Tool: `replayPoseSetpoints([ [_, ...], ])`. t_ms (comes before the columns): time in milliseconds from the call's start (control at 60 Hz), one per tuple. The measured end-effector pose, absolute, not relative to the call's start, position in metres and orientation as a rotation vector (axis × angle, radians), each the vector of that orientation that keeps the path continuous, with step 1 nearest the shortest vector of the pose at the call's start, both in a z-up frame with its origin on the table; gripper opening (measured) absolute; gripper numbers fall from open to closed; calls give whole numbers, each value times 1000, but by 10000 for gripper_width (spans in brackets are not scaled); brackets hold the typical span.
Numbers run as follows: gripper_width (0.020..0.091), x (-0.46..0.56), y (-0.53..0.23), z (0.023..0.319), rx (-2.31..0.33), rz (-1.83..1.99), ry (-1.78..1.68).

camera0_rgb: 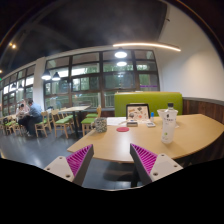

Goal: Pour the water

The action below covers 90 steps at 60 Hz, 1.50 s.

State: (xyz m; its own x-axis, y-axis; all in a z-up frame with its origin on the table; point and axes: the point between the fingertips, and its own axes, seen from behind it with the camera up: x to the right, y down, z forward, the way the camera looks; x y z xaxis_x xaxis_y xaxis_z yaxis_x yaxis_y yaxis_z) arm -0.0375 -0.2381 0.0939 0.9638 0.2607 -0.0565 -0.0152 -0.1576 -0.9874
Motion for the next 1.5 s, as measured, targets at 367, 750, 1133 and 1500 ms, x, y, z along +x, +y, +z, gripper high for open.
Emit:
replayPoseSetpoints([
  [367, 818, 85, -179, 91, -1670, 55, -53],
  [750, 819, 195, -2, 102, -1623, -113, 70],
  [1133, 468, 203, 57, 95, -1586, -105, 147],
  [1500, 389, 120, 90, 182, -1521, -526, -228],
])
